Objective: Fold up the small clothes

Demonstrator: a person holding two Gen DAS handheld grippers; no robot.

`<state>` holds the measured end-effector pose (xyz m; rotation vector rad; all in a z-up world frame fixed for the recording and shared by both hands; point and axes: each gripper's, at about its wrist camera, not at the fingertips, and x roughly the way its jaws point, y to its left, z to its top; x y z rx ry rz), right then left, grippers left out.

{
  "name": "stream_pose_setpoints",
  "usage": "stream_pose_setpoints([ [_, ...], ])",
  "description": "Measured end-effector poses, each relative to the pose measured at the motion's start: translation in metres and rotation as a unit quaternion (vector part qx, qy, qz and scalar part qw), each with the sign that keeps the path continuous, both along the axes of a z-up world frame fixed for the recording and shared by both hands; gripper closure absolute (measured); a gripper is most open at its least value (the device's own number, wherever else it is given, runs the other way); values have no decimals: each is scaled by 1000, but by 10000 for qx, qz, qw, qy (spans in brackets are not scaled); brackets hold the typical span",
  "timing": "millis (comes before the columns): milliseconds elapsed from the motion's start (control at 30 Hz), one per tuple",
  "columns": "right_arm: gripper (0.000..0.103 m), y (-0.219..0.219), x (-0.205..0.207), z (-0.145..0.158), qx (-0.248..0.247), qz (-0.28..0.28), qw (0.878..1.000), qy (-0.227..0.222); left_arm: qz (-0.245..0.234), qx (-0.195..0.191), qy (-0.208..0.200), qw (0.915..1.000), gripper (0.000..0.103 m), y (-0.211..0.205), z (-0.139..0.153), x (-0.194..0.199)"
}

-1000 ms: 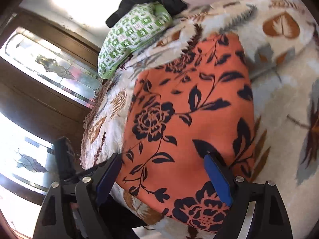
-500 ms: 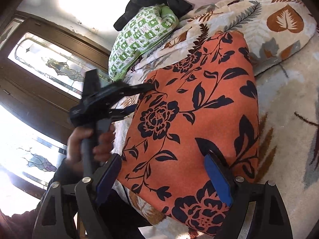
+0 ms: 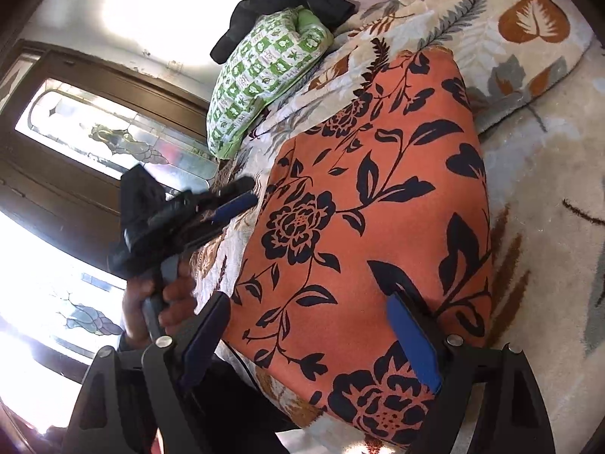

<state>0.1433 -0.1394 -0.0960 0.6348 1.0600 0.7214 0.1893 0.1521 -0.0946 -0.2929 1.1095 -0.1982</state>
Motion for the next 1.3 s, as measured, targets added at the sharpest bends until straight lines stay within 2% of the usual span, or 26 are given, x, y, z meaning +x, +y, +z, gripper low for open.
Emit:
stream_pose_setpoints([
  [33,16,0,0,0,7,-2,10000,21,100,201,106,9997,59,3,-9,-3],
  [100,16,0,2,0,41,4,10000,86,404,296,166,9986,60,10,-11,-9],
  [167,16,0,2,1,22,-23,9999,139,400,203,-57,9990,61,12,2,-22],
  [267,16,-2,3,0,94,-65,9997,211,108,57,-449,9989,61,3,28,-48],
  [300,16,-3,4,0,108,-77,9997,220,14,3,-555,9985,58,-1,33,-56],
  [333,16,-2,3,0,109,-97,9997,217,-49,-48,-623,9980,48,-5,38,-64],
  [400,16,-2,3,-1,73,-98,9997,191,-155,-62,-683,9975,37,-14,33,-73],
  [433,16,-1,3,0,46,-95,9998,181,-157,95,-591,9981,37,-20,24,-72],
  [467,16,0,3,0,28,-94,9998,177,-109,379,-264,9989,39,-23,6,-69],
  [500,16,0,3,1,11,-89,9998,183,0,344,49,9994,42,-18,-11,-69],
  [533,16,1,4,1,12,-72,9998,196,218,-96,106,9997,42,-7,-20,-71],
  [567,16,1,4,1,17,-40,9997,241,348,-318,112,9988,42,-1,-19,-74],
  [600,16,1,4,3,-12,-23,9997,255,354,-299,69,9989,42,-1,-15,-76],
  [700,16,-4,1,9,-6,-89,9998,200,110,205,-132,9996,42,-15,1,-80],
  [800,16,-19,-3,17,119,-297,9995,37,88,340,-287,9990,42,-20,14,-83],
  [933,16,-49,-6,20,32,-767,9970,-47,220,638,-525,9963,40,-25,30,-79],
  [1000,16,-66,-7,17,20,-1065,9943,15,245,805,-588,9947,36,-27,34,-82],
  [1100,16,-86,-10,7,44,-1357,9906,186,226,1017,-716,9920,36,-31,40,-87],
  [1300,16,-103,-20,-8,46,-1530,9873,415,227,1144,-754,9903,36,-35,44,-91],
])
